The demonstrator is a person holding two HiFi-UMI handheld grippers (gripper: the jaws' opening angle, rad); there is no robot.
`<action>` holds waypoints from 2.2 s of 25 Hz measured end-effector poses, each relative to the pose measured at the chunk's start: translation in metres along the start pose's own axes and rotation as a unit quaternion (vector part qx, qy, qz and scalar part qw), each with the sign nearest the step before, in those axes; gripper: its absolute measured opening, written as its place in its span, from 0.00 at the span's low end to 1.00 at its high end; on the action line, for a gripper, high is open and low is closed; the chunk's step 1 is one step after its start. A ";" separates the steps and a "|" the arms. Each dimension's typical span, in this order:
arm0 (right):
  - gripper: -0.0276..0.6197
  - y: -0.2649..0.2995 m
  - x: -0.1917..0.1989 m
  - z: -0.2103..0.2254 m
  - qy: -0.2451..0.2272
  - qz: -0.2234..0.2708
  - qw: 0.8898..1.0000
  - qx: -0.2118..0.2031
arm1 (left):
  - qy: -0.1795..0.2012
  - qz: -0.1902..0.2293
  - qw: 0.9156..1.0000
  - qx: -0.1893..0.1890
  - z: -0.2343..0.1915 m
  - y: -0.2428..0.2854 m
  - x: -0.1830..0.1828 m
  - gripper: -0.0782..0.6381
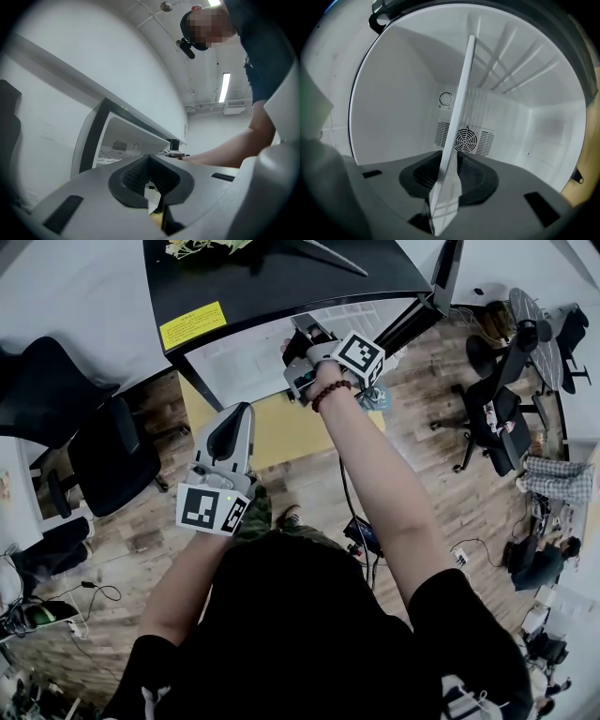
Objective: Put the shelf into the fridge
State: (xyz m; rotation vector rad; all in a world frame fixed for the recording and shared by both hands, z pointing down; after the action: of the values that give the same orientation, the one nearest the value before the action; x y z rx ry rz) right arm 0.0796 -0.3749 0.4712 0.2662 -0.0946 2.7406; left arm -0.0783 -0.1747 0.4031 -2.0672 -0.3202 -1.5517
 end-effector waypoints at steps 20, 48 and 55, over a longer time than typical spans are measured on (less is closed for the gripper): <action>0.12 0.005 0.000 -0.001 0.090 0.022 0.995 0.032 | 0.000 -0.002 1.000 0.007 0.000 0.002 0.000 0.13; 0.11 0.001 0.001 -0.001 0.108 0.038 0.992 0.059 | -0.001 0.007 1.000 0.004 -0.003 -0.001 -0.006 0.13; 0.11 -0.006 0.002 -0.001 0.106 0.041 0.992 0.062 | -0.003 0.009 1.000 0.006 0.002 -0.002 -0.006 0.13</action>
State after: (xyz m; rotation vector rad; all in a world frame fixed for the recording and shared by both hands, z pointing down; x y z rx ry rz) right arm 0.0802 -0.3682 0.4704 0.0025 0.1264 2.8422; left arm -0.0796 -0.1706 0.3973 -2.0607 -0.3116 -1.5310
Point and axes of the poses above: the fingertips, and each gripper's own axes: y forward along the fingers, z to its right, x out of its underside, the point moved 5 cm from there along -y, backward along the fingers, and after that the axes turned 12 degrees about z, right-handed, at the moved point
